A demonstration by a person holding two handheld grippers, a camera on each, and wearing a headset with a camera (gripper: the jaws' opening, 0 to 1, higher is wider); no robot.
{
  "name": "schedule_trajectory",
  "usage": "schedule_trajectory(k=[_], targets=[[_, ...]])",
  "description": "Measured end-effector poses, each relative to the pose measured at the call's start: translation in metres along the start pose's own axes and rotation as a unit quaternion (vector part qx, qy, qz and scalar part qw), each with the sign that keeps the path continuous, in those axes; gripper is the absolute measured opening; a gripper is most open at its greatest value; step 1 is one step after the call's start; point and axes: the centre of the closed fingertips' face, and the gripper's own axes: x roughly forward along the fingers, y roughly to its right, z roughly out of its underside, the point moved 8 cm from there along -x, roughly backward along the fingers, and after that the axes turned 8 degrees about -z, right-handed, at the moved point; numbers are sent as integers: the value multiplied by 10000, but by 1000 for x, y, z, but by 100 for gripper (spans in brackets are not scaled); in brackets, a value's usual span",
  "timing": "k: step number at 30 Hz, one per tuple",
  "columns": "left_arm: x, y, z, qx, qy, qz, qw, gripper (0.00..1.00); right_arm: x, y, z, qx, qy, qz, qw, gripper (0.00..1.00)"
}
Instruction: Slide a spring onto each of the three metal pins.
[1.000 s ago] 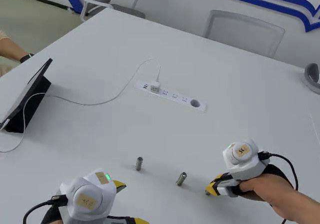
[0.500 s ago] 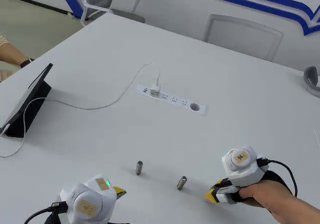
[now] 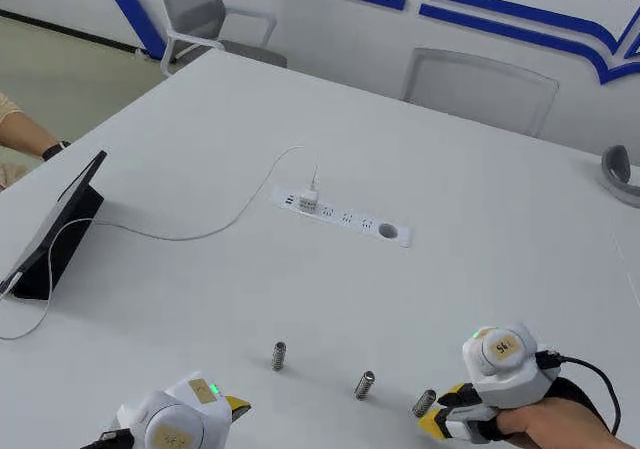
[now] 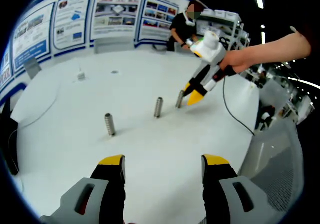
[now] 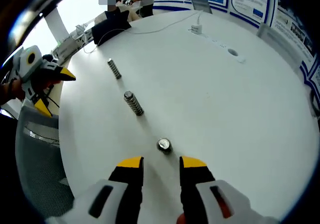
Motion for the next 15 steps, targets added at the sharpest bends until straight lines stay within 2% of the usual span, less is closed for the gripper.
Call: schedule_trajectory(k=[7,15], targets=[[-1,-1,0,-31,4,-42,10000,63,-8,-6,14,208,310,91,9993,37],[-3,-5,-1,-119,61,-107,9999,62,-13,-14,28,507,654,187,9964,42]])
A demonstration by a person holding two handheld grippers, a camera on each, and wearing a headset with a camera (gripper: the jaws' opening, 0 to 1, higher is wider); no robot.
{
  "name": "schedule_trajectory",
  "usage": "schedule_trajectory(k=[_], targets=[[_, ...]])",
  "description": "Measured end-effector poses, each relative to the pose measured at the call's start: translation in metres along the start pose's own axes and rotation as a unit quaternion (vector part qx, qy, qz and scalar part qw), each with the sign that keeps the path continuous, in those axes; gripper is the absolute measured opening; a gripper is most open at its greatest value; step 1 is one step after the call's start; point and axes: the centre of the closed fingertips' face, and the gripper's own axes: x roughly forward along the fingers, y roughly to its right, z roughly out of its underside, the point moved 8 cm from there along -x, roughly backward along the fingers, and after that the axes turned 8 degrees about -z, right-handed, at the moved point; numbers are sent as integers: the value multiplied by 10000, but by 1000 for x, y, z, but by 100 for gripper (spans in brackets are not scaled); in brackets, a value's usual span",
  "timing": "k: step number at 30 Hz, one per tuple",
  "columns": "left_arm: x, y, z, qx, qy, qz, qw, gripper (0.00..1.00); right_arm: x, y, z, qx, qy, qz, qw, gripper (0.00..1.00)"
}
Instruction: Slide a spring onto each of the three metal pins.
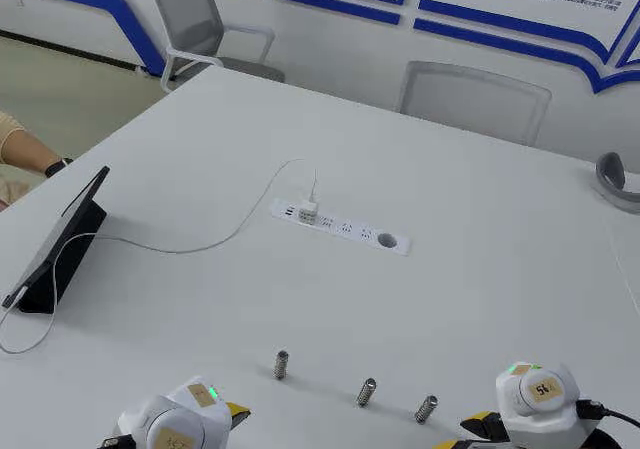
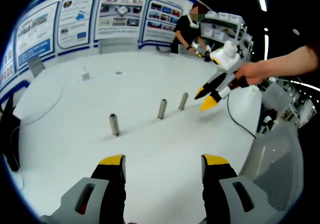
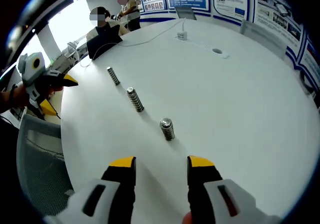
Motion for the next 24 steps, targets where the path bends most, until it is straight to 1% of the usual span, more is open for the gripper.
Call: schedule_trajectory(k=[4,11,15,17,20,24], targets=[[-1,-1,0,-3,-2,-18,10000,62,0,-7,4,37,114,-13,9999,46],[-2,-5,-3,-131,62,-92,9999,62,1,-21,9,323,514,15,9982,50],[-2,-8,-5,-145,77,-126,9998,62,-2,-27,11,502,850,30,9951,52],[-2,-9,-5,-153,81,-149,9997,62,-4,-29,12,540,947,63,9940,53],[-3,-13,-5,-180,89,-207,9996,62,-8,-33,12,648,1185,76,9908,56],[-5,-17,-7,-213,109,-262,9994,62,-12,-40,12,707,1381,94,9878,60]])
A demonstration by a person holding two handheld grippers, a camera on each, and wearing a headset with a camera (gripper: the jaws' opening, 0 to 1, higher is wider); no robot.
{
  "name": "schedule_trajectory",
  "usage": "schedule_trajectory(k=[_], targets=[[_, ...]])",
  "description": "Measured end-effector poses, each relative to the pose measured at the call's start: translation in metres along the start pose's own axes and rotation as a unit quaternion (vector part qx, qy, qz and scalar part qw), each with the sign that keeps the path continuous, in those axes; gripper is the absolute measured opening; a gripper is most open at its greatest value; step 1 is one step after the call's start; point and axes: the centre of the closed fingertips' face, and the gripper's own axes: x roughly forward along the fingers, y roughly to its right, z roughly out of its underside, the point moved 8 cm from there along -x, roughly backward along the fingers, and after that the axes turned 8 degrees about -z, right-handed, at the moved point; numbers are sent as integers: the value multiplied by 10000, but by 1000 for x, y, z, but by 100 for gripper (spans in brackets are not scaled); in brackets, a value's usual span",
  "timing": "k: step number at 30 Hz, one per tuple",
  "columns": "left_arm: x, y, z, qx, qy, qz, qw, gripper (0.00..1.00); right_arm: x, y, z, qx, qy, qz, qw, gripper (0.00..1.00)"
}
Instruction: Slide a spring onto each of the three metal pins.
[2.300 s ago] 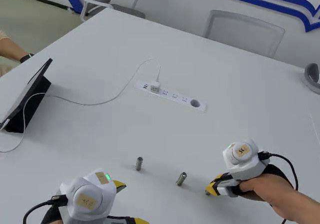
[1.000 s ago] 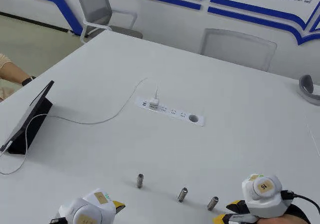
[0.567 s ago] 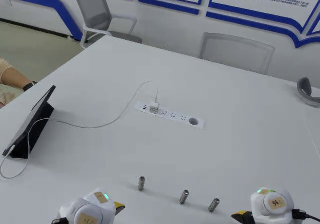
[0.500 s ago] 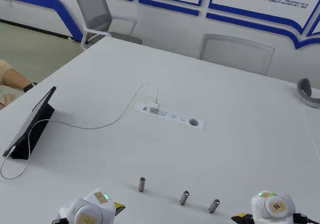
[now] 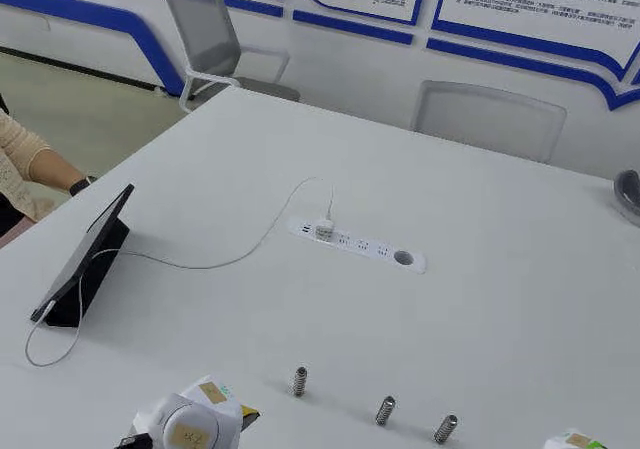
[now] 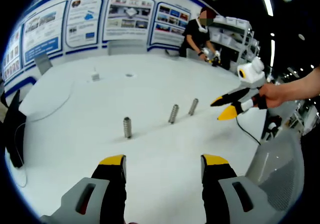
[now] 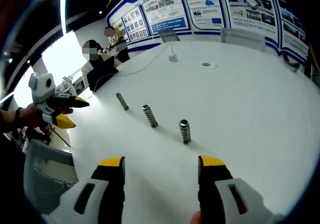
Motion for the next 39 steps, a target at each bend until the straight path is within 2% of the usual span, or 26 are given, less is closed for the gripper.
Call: schedule_trajectory(k=[11,21,39], targets=[[-4,-10,-1,-101,69,-146,9998,62,-6,-16,2,22,207,37,9998,68],[-8,-23,-4,-164,121,-258,9995,62,-7,-29,3,-96,222,-6,9997,76],[-12,-32,-6,-204,220,-359,9989,64,-11,-34,0,-115,409,43,9991,81]])
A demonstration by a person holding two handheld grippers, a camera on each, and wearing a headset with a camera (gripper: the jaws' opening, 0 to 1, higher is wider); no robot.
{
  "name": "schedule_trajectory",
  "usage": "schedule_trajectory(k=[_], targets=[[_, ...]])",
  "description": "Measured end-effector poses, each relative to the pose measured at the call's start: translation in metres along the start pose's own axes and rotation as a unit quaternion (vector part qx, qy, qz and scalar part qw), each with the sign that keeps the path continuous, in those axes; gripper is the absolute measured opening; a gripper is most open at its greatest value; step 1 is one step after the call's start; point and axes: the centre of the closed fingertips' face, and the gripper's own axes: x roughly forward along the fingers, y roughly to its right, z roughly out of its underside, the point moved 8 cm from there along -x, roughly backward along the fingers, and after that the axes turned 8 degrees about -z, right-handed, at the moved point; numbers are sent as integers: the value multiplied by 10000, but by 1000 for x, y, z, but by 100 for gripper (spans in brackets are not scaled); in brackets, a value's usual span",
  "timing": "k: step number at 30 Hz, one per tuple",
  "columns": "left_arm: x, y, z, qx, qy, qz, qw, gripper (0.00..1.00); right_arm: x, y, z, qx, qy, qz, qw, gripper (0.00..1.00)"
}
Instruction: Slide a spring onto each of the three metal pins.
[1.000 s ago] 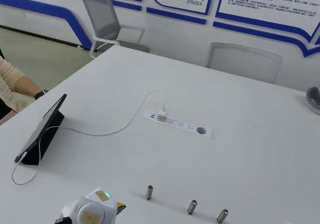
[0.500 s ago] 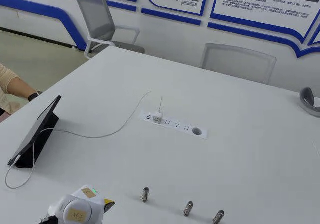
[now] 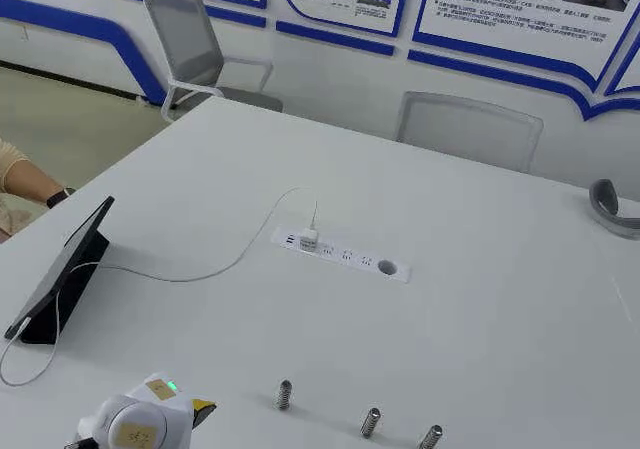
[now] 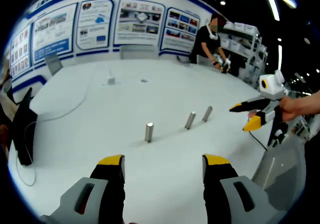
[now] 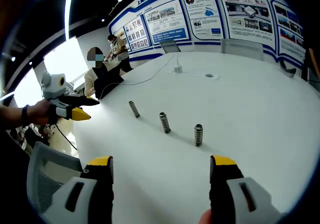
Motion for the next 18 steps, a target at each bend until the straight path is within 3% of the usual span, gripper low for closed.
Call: schedule_trajectory(k=[18], targets=[[-6,-4,0,-118,135,-34,9998,71,-2,-2,1,18,22,-32,10000,84]])
